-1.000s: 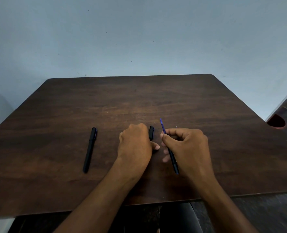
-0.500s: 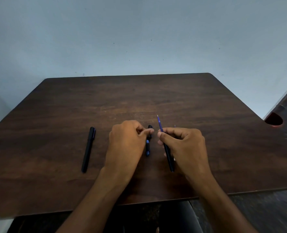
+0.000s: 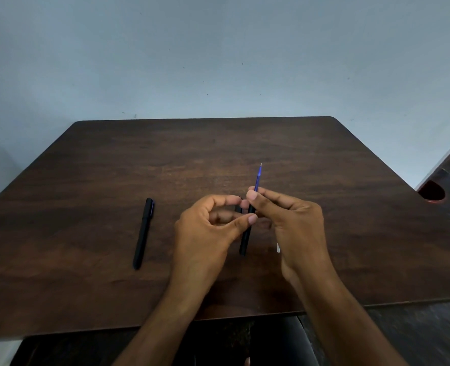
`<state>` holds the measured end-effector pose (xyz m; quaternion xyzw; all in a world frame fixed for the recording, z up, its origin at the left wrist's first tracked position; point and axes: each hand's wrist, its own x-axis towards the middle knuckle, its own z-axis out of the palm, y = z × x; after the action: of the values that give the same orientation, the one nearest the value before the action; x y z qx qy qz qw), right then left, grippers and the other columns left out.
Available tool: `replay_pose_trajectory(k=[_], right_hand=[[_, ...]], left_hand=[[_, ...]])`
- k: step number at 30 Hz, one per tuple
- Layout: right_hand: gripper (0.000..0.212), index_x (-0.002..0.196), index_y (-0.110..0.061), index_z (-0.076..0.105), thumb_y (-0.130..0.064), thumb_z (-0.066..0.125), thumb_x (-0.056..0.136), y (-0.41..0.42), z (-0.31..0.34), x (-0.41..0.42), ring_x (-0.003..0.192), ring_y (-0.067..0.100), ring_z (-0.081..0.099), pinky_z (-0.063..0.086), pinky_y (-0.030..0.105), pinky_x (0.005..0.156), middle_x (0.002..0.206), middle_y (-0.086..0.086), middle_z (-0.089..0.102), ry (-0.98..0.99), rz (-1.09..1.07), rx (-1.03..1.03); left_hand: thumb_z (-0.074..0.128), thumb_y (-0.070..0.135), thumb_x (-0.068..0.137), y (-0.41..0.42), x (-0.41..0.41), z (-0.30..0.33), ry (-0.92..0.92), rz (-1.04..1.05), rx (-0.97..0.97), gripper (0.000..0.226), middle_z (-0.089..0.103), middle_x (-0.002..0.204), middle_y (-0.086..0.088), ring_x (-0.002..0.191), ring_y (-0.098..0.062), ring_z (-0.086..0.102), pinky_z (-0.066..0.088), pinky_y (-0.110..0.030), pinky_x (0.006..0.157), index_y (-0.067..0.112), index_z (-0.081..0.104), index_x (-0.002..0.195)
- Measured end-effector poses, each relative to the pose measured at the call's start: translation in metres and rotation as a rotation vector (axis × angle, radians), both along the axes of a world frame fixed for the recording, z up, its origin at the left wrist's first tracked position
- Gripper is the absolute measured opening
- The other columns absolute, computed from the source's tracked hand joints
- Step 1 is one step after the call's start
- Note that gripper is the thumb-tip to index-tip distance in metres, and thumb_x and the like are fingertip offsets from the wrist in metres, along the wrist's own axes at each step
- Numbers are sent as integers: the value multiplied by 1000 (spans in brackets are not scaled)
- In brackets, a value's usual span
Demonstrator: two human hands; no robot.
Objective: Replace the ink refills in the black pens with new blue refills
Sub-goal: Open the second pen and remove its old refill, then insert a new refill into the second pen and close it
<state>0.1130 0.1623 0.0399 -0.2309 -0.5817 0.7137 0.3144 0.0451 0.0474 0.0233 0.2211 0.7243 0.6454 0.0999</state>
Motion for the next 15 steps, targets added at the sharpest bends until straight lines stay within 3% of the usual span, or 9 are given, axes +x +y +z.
replay_pose_trajectory(k=[8, 10, 12, 15], right_hand=[[10, 86, -14, 82, -20, 81, 79, 6, 2, -1, 84, 26, 78, 54, 55, 95, 82, 11, 80, -53, 35, 15], [8, 84, -17, 82, -24, 79, 81, 9, 4, -3, 84, 25, 77, 58, 53, 89, 82, 6, 81, -96, 39, 53], [7, 81, -21, 82, -26, 77, 83, 12, 5, -3, 78, 20, 76, 61, 42, 75, 80, 1, 80, -123, 27, 87], [8, 80, -17, 82, -21, 77, 84, 15, 6, -4, 66, 12, 68, 54, 31, 60, 69, 3, 76, -125, 13, 84]], left_hand=[[90, 27, 70, -2, -6, 2, -21, -46, -11, 42, 80, 82, 10, 78, -4, 76, 54, -17, 64, 33, 69, 106], [88, 25, 72, -4, -10, 4, -22, -66, -29, 42, 80, 83, 10, 79, -4, 76, 55, -16, 64, 31, 69, 108], [88, 22, 73, -4, -11, 6, -33, -67, -28, 42, 80, 83, 10, 79, -4, 76, 56, -16, 66, 30, 70, 110], [88, 18, 73, -4, -9, 6, -37, -70, -12, 36, 80, 81, 8, 77, -5, 76, 54, -12, 64, 27, 75, 105]])
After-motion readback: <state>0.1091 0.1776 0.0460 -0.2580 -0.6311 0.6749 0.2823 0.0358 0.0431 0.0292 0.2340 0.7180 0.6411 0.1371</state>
